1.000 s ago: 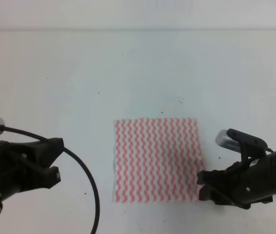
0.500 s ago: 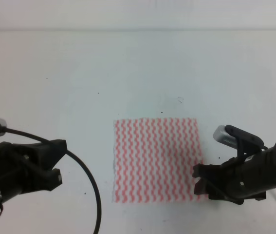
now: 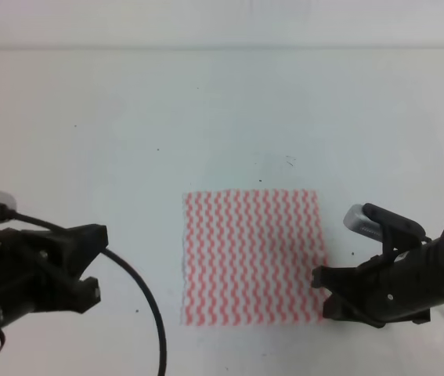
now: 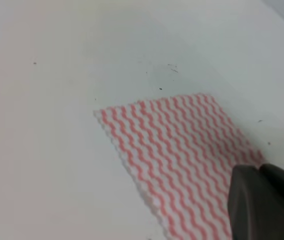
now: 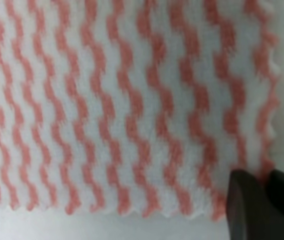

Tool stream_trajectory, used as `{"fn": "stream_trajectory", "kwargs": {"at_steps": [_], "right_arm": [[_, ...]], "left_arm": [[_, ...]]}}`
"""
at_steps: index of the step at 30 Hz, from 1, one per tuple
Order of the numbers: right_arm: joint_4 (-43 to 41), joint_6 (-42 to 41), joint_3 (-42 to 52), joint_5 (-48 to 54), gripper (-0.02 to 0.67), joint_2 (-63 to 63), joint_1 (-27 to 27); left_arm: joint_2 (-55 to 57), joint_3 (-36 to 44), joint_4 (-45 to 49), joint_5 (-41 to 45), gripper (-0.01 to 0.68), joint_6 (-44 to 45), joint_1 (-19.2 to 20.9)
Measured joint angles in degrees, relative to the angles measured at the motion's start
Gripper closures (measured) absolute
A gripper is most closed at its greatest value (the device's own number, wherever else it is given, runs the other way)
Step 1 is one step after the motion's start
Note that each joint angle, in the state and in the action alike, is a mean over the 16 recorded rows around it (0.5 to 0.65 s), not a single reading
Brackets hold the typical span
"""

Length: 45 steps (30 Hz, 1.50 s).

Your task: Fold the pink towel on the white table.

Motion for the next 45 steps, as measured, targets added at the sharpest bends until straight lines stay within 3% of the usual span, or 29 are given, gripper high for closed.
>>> {"fn": "stream_trajectory", "kwargs": {"at_steps": [10, 18, 35, 45], "right_arm": [[-0.07, 0.03, -2.44, 0.7, 0.661, 0.41, 0.0], [-0.25, 0.01, -6.4, 0.72, 0.665, 0.75, 0.0], [-0.7, -0.2, -9.41, -5.25, 0.665, 1.25, 0.0], [-0.65, -1.01, -9.42, -7.08, 0.665, 1.34, 0.0]], "left_arm": [[0.06, 0.05, 1.59, 0.37, 0.675, 6.76, 0.0], [3.36, 0.11, 1.64, 2.21, 0.675, 14.09, -0.01], [22.35, -1.47, -14.76, 12.19, 0.675, 53.69, -0.04], [28.88, -2.16, -17.01, 14.34, 0.658, 62.91, -0.02]]}}
